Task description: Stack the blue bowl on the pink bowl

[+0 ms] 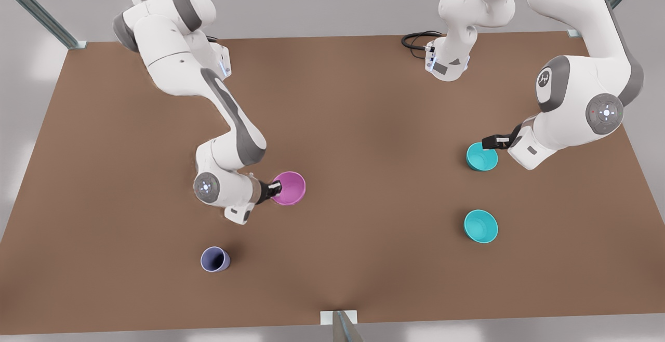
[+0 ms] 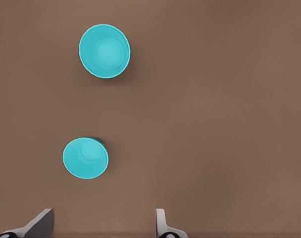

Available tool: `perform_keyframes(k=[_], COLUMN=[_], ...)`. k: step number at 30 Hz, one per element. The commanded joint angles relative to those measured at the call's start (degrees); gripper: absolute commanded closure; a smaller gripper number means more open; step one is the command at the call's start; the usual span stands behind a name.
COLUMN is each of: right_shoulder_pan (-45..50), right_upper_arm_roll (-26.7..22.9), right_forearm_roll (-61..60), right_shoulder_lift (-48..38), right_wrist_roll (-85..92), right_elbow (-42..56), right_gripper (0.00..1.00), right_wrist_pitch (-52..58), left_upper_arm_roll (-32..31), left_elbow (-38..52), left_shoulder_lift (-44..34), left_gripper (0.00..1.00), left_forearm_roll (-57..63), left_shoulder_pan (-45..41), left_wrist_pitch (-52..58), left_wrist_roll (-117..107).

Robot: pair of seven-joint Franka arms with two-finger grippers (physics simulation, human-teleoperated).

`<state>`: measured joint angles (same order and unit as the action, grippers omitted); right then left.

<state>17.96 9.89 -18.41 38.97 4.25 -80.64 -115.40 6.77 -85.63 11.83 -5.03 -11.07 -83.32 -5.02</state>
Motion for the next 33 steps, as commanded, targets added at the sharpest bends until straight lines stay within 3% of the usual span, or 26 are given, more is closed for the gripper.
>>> perform_keyframes(k=[1,3,6,14,16,17,19,21,24,26,28,29,31,32,33], right_shoulder_pan=[4.7,8.4,10.1,11.2,11.5,11.9,12.4,11.4,-0.1,-8.1,-14.8,-15.5,-16.9,-17.8,-18.0], right_upper_arm_roll=[0.0,0.0,-0.1,-0.4,-0.4,-0.4,-0.4,-0.3,-0.3,-2.1,-2.1,-2.1,-3.0,-5.4,-6.3], right_forearm_roll=[-2.0,-1.6,-1.2,1.4,1.3,1.3,1.4,0.7,1.0,8.1,20.2,27.6,26.8,20.6,20.1], right_shoulder_lift=[4.9,11.2,15.5,19.7,20.4,20.8,20.7,10.2,-5.2,-7.2,-6.7,-7.7,-22.2,-29.4,-33.1], right_wrist_roll=[-33.0,-39.7,-40.5,-40.5,-40.5,-40.5,-40.5,-40.5,-39.3,-29.3,-17.2,-14.2,-7.3,-7.4,-7.2], right_elbow=[5.1,11.5,12.7,13.8,13.7,13.4,13.1,8.1,8.3,7.6,7.5,8.6,3.0,-1.7,-3.7], right_gripper=[0.79,0.79,0.79,0.79,0.53,0.00,0.00,0.00,0.00,0.00,0.00,0.00,0.00,0.00,0.00], right_wrist_pitch=[-7.7,-12.7,-20.0,-22.1,-23.5,-24.8,-25.4,-19.2,15.8,30.1,32.3,34.7,34.3,31.6,31.7], left_upper_arm_roll=[0.1,0.0,0.0,-1.4,-1.5,-1.5,-1.5,-1.5,-2.9,-3.0,-2.6,-2.6,-2.6,-2.6,-2.6], left_elbow=[0.0,0.0,0.0,1.8,1.8,1.8,1.8,1.8,1.8,2.0,2.9,2.8,2.7,2.7,2.6], left_shoulder_lift=[-0.1,-0.1,-0.2,-0.4,-0.4,-0.4,-0.3,-0.4,-0.2,-0.4,4.2,9.8,15.8,18.0,18.6], left_gripper=[0.00,0.00,0.00,0.00,0.00,0.00,0.00,0.00,0.00,0.00,0.00,0.00,0.00,0.00,0.00], left_forearm_roll=[0.0,0.0,0.0,-3.1,-3.1,-3.1,-3.0,-3.0,-3.0,-3.0,-2.8,-3.3,-3.1,-3.1,-3.1], left_shoulder_pan=[0.0,0.0,0.0,-0.6,-0.5,-0.4,-0.3,-0.4,-0.5,-0.4,1.6,7.5,13.3,16.9,17.8], left_wrist_pitch=[0.4,0.4,0.8,2.0,2.0,2.0,2.0,2.2,3.6,3.5,-1.4,-7.6,-12.4,-12.7,-13.5], left_wrist_roll=[-0.2,-0.2,-0.2,-0.3,-0.4,-0.4,-0.3,-0.3,-0.4,-0.5,1.3,8.4,16.1,22.7,23.7])
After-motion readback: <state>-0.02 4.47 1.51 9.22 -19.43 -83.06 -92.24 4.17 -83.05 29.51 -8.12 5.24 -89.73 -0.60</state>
